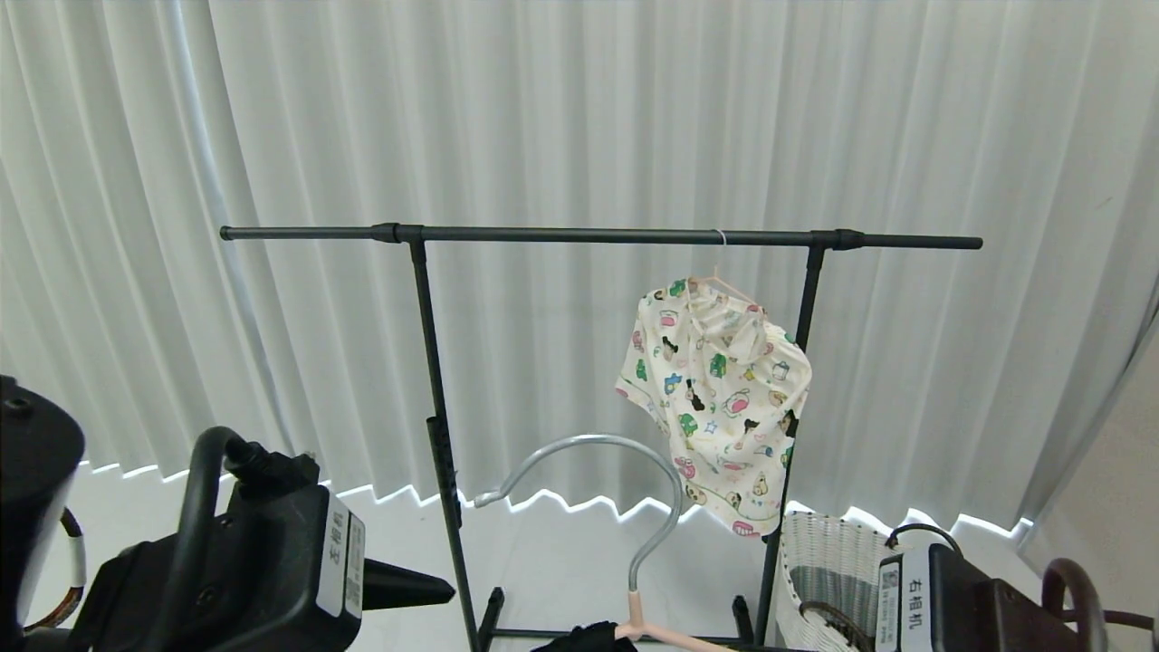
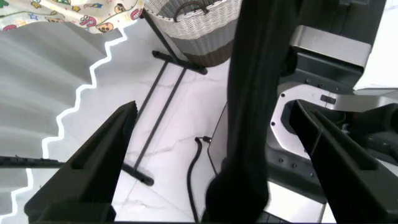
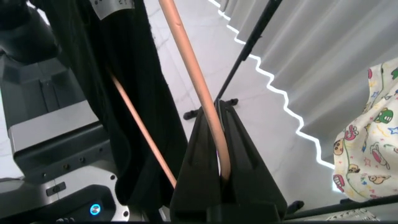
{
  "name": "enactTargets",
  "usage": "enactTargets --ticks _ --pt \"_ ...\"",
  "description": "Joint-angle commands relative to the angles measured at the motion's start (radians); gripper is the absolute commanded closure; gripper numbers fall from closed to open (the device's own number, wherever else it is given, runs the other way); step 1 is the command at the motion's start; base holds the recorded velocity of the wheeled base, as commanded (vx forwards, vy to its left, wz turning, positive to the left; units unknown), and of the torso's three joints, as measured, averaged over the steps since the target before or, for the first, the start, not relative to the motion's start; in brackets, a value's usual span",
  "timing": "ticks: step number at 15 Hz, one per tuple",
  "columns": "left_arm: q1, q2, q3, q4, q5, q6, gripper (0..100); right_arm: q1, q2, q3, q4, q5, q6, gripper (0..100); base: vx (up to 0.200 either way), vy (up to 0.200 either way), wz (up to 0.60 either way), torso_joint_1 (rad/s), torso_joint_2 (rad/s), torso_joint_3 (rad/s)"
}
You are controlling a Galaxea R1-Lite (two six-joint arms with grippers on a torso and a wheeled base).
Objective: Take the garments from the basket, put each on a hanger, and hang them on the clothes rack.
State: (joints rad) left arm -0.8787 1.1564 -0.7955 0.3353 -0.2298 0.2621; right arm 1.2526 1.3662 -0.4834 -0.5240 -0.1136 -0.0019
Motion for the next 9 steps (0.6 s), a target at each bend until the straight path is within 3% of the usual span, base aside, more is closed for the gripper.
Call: enactTargets --ticks 1,9 --pt "0.006 0.005 0.002 0.001 0.000 0.000 100 0.002 0.013 0.000 -0.014 0.000 -0.001 100 0.000 0.000 0.00 0.000 0.00 0.000" --pt "0.006 0.003 0.004 0.001 0.000 -0.001 100 0.002 0.036 0.002 -0.074 -0.004 0.000 100 0.000 0.000 0.00 0.000 0.00 0.000"
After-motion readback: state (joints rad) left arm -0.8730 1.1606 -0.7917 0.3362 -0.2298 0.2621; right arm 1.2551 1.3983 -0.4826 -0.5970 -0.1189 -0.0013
